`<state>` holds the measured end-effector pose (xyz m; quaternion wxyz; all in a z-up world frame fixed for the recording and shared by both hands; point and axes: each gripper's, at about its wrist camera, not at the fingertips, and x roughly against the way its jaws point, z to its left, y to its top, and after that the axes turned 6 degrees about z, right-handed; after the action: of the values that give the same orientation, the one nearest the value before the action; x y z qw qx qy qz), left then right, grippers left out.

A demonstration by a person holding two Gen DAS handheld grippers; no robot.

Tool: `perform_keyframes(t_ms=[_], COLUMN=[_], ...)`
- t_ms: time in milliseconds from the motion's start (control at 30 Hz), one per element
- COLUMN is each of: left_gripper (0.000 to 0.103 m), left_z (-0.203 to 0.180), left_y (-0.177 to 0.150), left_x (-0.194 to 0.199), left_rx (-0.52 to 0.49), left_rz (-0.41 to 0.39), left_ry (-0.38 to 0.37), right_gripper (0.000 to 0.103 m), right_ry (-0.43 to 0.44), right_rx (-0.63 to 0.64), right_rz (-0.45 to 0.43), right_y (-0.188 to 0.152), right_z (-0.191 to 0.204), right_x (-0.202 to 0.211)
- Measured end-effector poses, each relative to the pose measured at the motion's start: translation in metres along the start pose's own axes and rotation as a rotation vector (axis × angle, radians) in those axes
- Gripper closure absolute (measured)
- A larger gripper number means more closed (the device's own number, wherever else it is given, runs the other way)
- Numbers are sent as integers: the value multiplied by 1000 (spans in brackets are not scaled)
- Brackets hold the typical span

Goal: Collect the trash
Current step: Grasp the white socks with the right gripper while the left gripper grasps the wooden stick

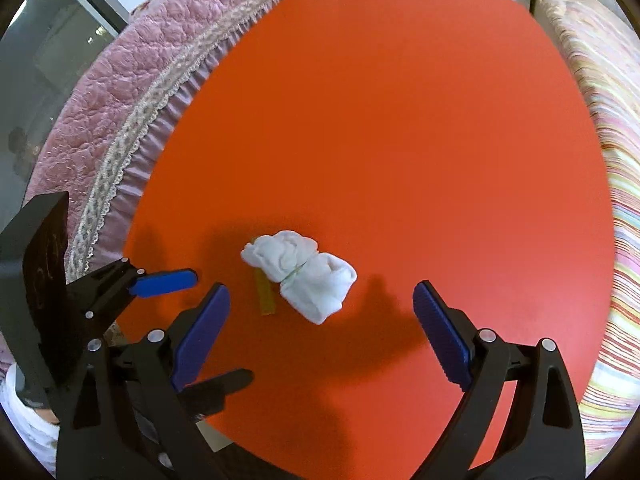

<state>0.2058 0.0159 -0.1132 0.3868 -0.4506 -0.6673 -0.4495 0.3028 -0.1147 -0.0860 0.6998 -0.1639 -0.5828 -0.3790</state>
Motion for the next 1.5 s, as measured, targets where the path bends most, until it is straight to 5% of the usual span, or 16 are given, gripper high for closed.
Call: perform_keyframes(t_ms=[233, 400, 567, 667, 933, 1333, 1433, 1500], left_gripper=[8, 9, 38, 65, 102, 102, 90, 58], left_z=[0, -6, -6, -1, 10, 6, 5, 5], left_y=[4, 2, 1, 1, 0, 5, 4, 6], left_x=[-7, -9, -4, -3, 1, 0, 0, 3], left_rx=[16, -7, -24, -32, -39, 85, 116, 123], left_rz=[-22, -37, -58, -52, -22, -19, -37, -50], left_ry=[22, 59, 107, 124, 129, 80, 88, 87], right_gripper=[38, 66, 71, 71, 72, 72, 72, 72], right_ry=[12, 48, 45, 37, 6, -12, -12, -12], right_rx=[10, 11, 3, -3, -17, -47, -54, -57], right_rz=[32, 23, 7, 0, -14, -49, -54, -57], right_y=[6, 7, 6, 5, 2, 0, -2, -4], right_z=[-1, -1, -3, -5, -11, -22, -27, -30], right_x=[-20, -25, -24, -23, -19, -8, -5, -4])
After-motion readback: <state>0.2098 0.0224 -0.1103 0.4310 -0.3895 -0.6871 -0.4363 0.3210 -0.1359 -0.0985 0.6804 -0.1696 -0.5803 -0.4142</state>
